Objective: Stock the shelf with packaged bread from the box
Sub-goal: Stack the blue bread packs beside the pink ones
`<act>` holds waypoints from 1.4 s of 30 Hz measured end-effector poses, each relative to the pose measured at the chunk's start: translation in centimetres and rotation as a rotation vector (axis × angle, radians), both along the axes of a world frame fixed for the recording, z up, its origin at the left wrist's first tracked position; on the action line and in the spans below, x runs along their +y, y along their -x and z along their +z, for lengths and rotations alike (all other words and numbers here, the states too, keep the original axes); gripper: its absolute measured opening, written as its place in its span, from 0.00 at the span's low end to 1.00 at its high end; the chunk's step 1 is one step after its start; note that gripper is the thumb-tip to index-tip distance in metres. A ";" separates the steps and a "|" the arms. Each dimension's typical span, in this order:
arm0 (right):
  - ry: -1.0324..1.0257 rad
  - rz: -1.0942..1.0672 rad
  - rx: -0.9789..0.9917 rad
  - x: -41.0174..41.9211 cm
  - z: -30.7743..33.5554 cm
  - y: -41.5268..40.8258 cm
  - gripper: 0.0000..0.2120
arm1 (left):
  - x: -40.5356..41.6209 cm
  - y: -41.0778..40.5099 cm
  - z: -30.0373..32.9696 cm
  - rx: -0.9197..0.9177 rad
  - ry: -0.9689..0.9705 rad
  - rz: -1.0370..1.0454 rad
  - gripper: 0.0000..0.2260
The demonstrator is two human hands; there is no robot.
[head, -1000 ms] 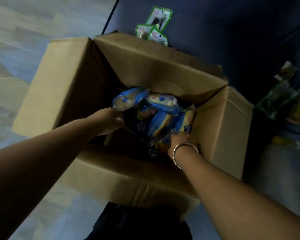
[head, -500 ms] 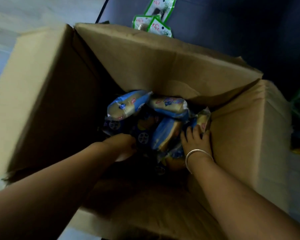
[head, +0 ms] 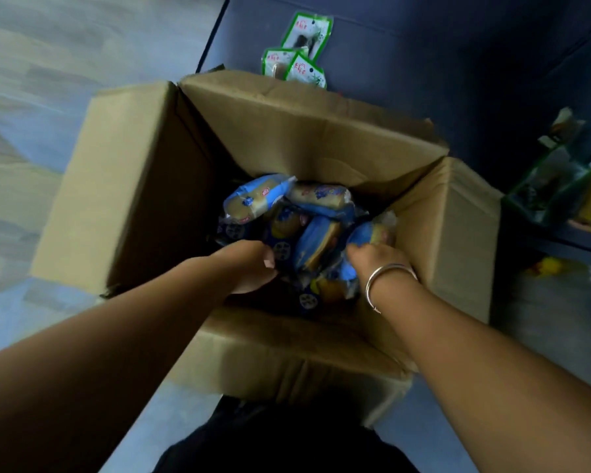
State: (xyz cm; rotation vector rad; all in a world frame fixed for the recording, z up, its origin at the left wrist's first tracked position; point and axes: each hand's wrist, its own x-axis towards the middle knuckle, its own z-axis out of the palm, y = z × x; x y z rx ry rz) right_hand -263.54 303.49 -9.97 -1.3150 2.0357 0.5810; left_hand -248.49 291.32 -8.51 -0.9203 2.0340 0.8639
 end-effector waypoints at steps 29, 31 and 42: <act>1.097 -0.632 -0.089 -1.2 68.0 2.5 0.15 | -3.5 5.2 64.1 0.726 0.075 0.458 0.06; 1.199 -0.658 -0.106 -1.2 70.7 2.6 0.13 | -3.3 5.5 66.4 0.787 0.051 0.425 0.09; 1.650 -0.723 -0.183 -1.6 80.0 5.0 0.08 | -4.9 8.3 77.6 0.933 0.081 0.315 0.18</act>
